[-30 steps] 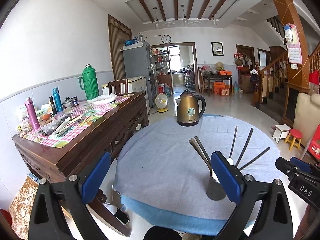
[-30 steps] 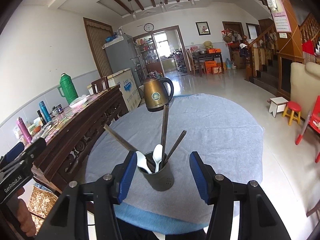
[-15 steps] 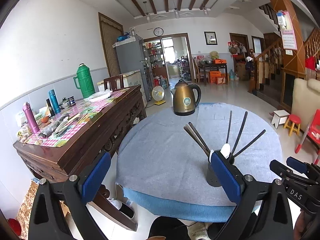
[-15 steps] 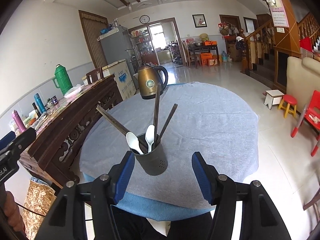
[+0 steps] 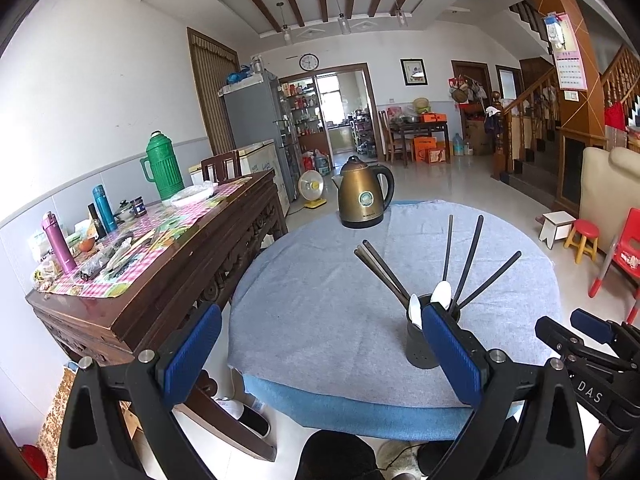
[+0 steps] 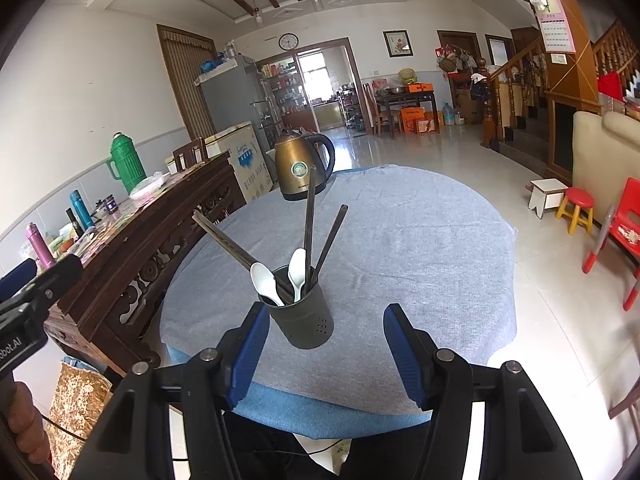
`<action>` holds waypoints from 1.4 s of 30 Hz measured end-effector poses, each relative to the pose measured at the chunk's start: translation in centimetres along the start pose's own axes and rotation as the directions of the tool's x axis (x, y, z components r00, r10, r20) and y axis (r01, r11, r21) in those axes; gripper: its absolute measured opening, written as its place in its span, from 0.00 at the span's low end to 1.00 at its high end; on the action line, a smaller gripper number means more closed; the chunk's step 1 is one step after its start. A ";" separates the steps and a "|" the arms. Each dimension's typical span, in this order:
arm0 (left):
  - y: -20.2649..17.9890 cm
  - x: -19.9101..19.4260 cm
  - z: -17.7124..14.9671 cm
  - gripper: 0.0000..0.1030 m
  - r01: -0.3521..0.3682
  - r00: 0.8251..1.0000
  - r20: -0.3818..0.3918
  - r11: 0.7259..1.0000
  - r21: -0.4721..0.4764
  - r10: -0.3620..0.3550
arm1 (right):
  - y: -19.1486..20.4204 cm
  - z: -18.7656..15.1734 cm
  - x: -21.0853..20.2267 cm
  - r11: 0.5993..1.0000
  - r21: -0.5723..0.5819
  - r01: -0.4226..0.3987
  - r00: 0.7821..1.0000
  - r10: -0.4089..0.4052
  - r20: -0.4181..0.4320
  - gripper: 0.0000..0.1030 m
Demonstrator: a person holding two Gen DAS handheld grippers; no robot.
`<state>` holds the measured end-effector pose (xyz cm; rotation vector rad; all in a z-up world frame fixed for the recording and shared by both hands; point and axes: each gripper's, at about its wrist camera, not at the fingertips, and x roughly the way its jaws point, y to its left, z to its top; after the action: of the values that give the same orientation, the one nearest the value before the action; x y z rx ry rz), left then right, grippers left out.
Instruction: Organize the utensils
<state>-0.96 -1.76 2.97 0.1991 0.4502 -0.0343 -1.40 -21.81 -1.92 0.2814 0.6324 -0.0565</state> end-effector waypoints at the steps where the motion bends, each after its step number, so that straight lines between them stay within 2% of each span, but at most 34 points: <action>1: 0.1 0.0 -0.1 0.97 -0.001 1.000 -0.002 1.000 -0.003 0.001 | 0.0 0.0 0.0 1.000 -0.002 0.001 1.000 -0.001 0.002 0.62; 42: 0.8 0.8 -1.2 0.97 -0.013 0.999 -0.031 0.999 -0.039 0.012 | 0.9 -0.4 -0.7 1.000 -0.031 -0.003 1.000 0.003 0.013 0.62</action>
<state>-0.72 -0.68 1.69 0.1638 0.4802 -0.0103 -2.05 -20.83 -1.61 0.2523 0.6191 -0.0455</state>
